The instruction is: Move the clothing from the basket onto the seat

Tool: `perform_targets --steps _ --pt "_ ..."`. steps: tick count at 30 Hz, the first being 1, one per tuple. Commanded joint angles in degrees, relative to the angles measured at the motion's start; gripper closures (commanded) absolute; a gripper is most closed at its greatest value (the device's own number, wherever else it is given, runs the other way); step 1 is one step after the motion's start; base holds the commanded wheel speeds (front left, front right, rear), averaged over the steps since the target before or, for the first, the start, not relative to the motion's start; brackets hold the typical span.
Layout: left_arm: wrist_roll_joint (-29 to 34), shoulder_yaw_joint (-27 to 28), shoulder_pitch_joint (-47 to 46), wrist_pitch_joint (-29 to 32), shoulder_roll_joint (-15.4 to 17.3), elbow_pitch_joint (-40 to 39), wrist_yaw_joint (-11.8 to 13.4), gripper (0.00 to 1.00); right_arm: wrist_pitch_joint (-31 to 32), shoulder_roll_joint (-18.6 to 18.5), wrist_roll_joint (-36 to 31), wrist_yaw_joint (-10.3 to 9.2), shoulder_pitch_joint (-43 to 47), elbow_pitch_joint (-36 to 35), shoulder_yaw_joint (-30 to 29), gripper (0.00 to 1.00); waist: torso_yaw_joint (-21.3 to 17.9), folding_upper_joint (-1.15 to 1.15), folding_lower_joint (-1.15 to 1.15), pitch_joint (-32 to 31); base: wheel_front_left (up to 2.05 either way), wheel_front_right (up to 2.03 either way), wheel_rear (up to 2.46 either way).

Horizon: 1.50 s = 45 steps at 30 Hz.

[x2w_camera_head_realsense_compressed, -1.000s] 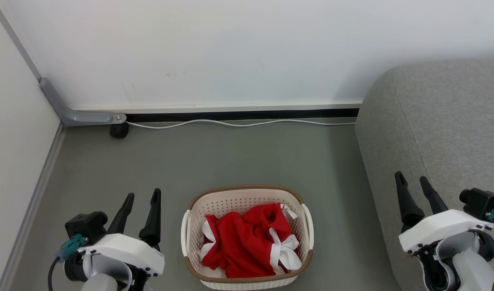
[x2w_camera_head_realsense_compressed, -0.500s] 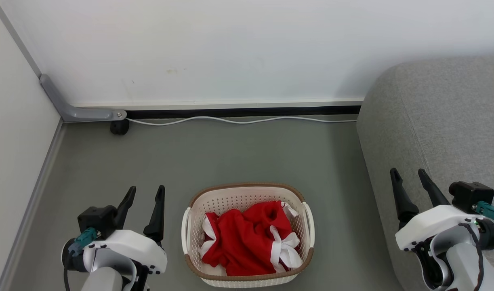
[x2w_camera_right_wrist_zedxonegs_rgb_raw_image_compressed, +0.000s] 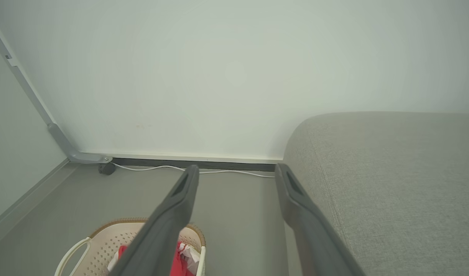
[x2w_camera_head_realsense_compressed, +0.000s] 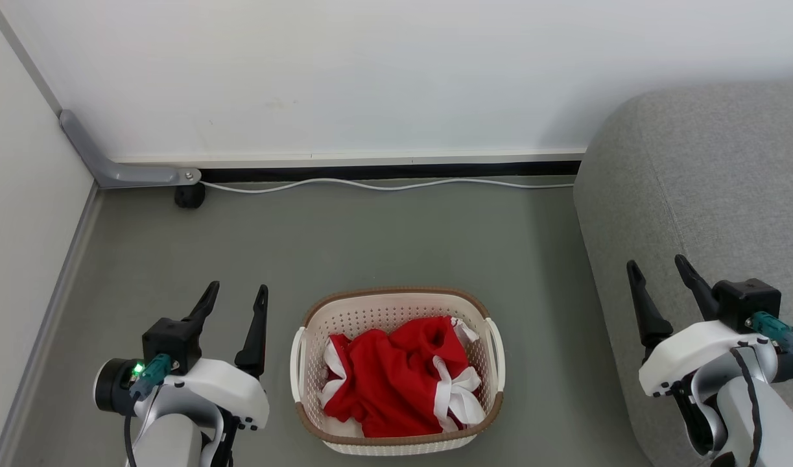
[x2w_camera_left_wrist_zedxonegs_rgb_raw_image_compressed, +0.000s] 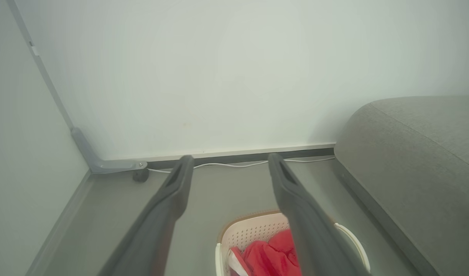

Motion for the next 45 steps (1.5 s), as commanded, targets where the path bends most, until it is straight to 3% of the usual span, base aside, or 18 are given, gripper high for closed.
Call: perform_targets --steps 1,5,16,29,45 --pt "2.0 1.8 -3.2 -0.9 0.8 -0.9 0.8 0.0 -1.2 -0.8 -1.7 0.41 -2.1 -0.8 1.3 0.0 0.0 0.0 0.0 0.1 0.0 0.0 0.0" --pt "4.5 2.1 -3.7 -1.4 0.8 -0.6 0.8 0.0 -1.8 -1.2 -4.2 0.42 -2.7 -0.4 1.4 0.0 0.0 0.0 0.0 0.4 0.0 0.0 0.0" --pt "2.6 4.7 -3.4 -1.4 0.4 0.0 1.7 0.0 -1.8 0.2 -5.1 0.42 -2.2 -1.0 -3.5 0.0 0.0 0.0 0.0 0.8 0.0 0.0 0.0" --pt "2.2 5.0 -3.5 -1.4 0.2 -0.2 1.6 0.0 -1.8 0.6 -5.2 0.42 -2.2 -3.3 -4.8 0.0 0.0 0.0 0.0 2.3 0.0 0.0 0.0" --pt "-3.5 -2.7 -8.1 -1.4 0.2 -1.8 3.0 0.0 -1.8 -1.0 -4.7 0.42 -6.5 -12.7 -8.6 0.0 0.3 0.0 0.0 17.1 0.0 0.0 0.0"
